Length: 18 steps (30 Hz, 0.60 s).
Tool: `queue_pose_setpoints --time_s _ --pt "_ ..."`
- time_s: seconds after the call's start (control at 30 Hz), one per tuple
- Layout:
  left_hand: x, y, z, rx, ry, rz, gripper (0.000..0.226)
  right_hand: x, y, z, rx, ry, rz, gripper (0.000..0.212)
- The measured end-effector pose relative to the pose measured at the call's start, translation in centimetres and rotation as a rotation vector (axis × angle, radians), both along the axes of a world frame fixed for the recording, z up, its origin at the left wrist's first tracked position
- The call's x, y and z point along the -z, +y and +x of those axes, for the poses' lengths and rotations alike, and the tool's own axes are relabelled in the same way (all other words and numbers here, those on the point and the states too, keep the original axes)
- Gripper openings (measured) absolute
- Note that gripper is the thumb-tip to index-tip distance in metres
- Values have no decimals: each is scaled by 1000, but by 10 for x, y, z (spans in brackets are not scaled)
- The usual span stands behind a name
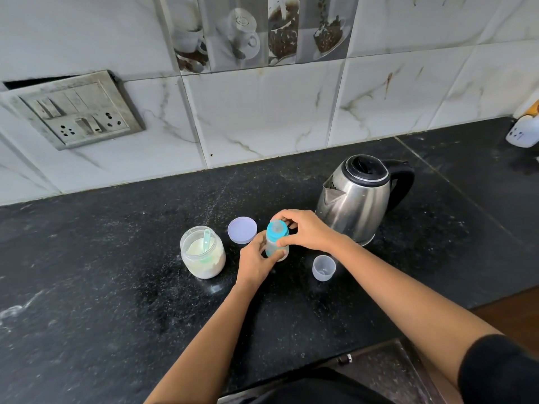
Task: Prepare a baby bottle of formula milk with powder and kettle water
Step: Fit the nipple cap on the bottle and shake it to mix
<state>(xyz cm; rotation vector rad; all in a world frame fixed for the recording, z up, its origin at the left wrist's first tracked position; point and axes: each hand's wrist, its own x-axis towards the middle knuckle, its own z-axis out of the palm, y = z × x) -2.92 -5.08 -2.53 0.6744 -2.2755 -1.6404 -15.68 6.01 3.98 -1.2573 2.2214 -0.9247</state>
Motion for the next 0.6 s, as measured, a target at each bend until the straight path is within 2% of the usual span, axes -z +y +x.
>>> queue_pose_setpoints --time_s 0.17,0.37,0.43,0.5,0.6 --pt "-1 -2 -1 16 -19 -20 59 -19 -7 -21 -234 -157 188 54" --pt "0 -3 -1 16 -20 -16 56 -23 -14 -29 -382 -168 302 58" --pt "2 -4 -2 13 -15 -24 56 -17 -12 -25 -322 -86 262 63" --pt "2 -4 -1 21 -18 -38 58 -11 -9 -15 -163 -32 148 68" --pt "2 -3 -1 22 -14 -15 57 -5 -8 -2 -37 -8 -1 56"
